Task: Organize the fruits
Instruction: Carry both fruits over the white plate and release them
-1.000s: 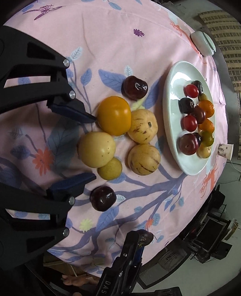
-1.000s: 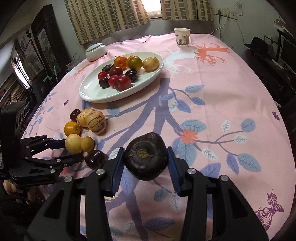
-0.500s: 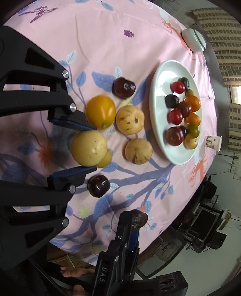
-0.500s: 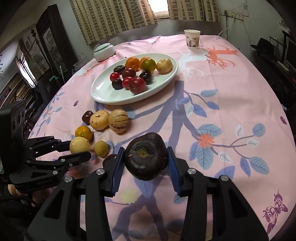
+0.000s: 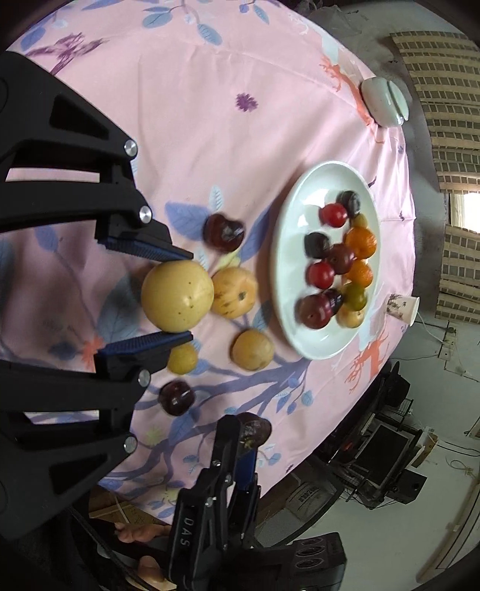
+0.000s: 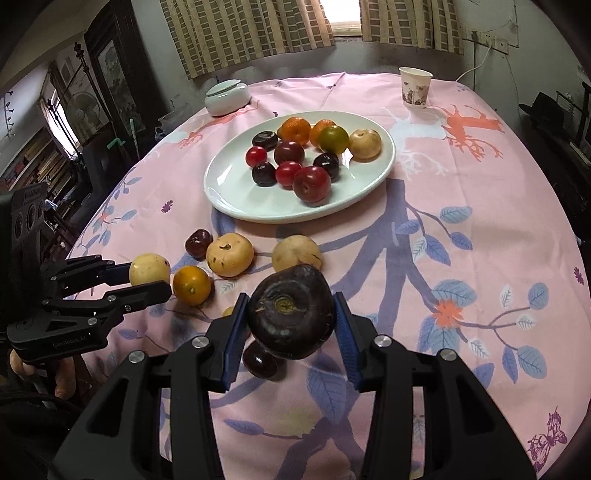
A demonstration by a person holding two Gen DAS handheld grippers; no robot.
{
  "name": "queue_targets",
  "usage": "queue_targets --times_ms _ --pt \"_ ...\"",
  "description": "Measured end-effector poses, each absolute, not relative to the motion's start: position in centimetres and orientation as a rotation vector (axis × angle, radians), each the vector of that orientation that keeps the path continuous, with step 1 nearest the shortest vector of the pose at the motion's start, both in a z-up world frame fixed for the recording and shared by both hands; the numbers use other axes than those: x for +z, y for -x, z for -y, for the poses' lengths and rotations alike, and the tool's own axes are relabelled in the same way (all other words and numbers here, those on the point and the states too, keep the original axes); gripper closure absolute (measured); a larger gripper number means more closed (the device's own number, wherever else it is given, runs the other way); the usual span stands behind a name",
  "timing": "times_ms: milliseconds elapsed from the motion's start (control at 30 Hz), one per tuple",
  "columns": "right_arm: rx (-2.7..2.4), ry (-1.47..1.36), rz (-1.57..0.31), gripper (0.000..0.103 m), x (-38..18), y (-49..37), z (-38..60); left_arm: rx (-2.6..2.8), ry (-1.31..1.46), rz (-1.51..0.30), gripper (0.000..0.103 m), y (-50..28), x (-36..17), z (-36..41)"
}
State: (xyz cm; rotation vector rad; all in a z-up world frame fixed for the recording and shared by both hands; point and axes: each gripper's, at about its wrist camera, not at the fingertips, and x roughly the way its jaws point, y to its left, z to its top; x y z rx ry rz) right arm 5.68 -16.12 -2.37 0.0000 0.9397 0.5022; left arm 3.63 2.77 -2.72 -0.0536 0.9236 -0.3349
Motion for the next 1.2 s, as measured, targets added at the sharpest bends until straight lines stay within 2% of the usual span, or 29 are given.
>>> queue_targets --times_ms 267,467,833,900,933,967,1000,1100,1133,1167,1200 --pt "0.574 0.05 -0.924 0.058 -0.2 -12.5 11.5 -0.273 0.067 -0.92 0.065 -13.3 0.9 -6.3" --pt "0.534 0.066 -0.932 0.057 -0.8 -19.0 9.0 -0.196 0.073 -0.981 0.065 -21.1 -0.4 -6.8" --pt "0.505 0.125 -0.946 0.057 -2.6 -22.3 7.4 -0.215 0.094 -1.033 0.065 -24.3 -2.5 -6.6" --pt "0.502 0.138 -0.947 0.051 -2.7 -22.5 7.2 -0.211 0.102 -1.026 0.063 -24.5 -2.4 -6.6" --pt "0.493 0.148 -0.935 0.041 -2.5 -22.3 7.1 -0.212 0.109 -1.02 0.054 -24.5 -2.2 -6.6" --pt "0.481 0.157 -0.918 0.037 -2.2 -22.2 7.1 -0.214 0.118 -1.01 0.042 -24.4 -1.8 -6.7" --pt "0.468 0.168 -0.897 0.037 -1.8 -21.9 7.2 -0.216 0.126 -0.993 0.038 -24.0 -1.2 -6.8" --pt "0.476 0.162 -0.871 0.036 -0.3 -20.4 8.1 -0.236 0.131 -0.936 0.037 -21.8 1.3 -7.0" --pt "0.489 0.142 -0.863 0.034 0.2 -19.5 8.7 -0.246 0.14 -0.907 0.032 -20.6 2.3 -7.1" --pt "0.499 0.124 -0.861 0.028 0.6 -18.6 9.3 -0.259 0.15 -0.878 0.024 -19.2 3.2 -7.3" --pt "0.51 0.098 -0.859 0.026 0.9 -17.3 10.2 -0.272 0.159 -0.846 0.02 -17.7 4.0 -7.5"
